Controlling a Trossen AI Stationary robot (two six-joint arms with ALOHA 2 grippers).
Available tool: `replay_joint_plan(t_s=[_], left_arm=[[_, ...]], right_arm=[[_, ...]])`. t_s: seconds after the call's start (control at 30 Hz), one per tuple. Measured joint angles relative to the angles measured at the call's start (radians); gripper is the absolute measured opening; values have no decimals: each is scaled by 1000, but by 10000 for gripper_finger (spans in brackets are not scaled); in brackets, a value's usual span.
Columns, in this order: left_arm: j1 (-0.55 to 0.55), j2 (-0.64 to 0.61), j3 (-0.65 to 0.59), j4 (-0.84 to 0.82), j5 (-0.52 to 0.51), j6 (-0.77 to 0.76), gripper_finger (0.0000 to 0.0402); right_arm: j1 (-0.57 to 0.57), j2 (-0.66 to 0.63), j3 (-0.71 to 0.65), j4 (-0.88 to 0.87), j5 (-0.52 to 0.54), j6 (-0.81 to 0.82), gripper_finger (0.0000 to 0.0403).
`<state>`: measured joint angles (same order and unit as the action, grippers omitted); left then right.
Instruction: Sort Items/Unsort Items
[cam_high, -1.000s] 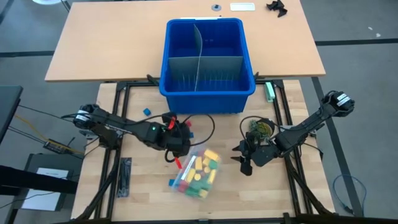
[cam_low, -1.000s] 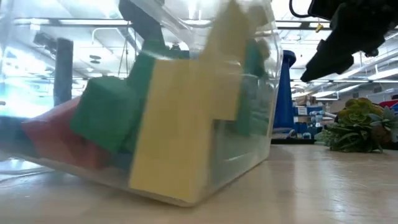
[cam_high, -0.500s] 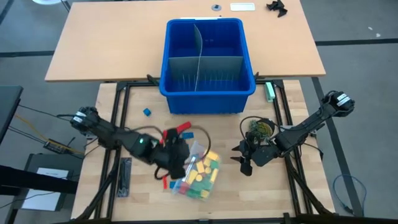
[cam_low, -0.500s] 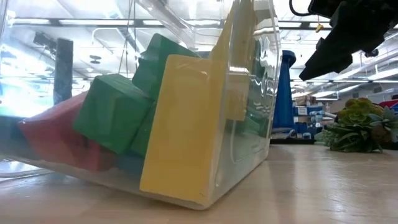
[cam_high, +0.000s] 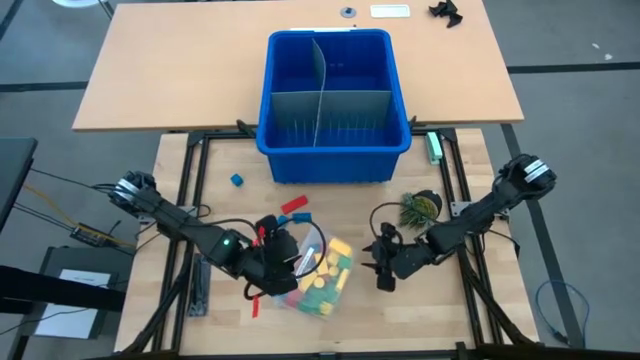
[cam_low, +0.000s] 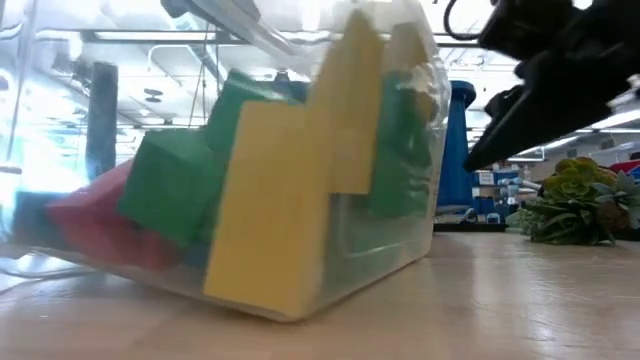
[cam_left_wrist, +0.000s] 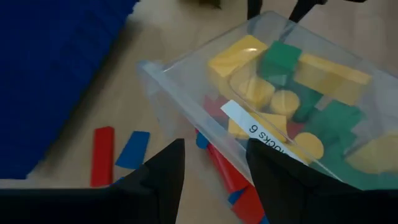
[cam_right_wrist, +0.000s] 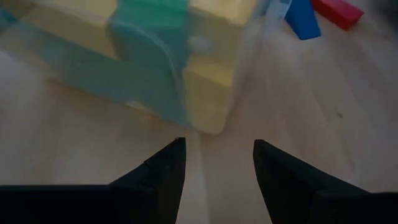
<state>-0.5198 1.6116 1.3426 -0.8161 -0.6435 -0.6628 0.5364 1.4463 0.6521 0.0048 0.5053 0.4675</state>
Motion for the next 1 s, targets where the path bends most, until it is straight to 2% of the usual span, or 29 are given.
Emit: replay_joint_plan(t_s=[0.2,0.43,0.6,0.77,1.0], left_arm=[[2,2,-3,-12,-19,3,186],[2,3,-5,-14,-26,5,186],[14,8,-7,-16,-35,5,186],[36,11,-8,-18,-36,34,186],[48,12,5,-10,-36,59,186]], right_arm=[[-44,-19,0,26,45,-5,187],[-61,-26,-2,161,21,-244,187],[-62,-31,27,203,25,-268,185],[-68,-36,102,205,30,-278,175],[-71,-41,180,37,30,-333,170]])
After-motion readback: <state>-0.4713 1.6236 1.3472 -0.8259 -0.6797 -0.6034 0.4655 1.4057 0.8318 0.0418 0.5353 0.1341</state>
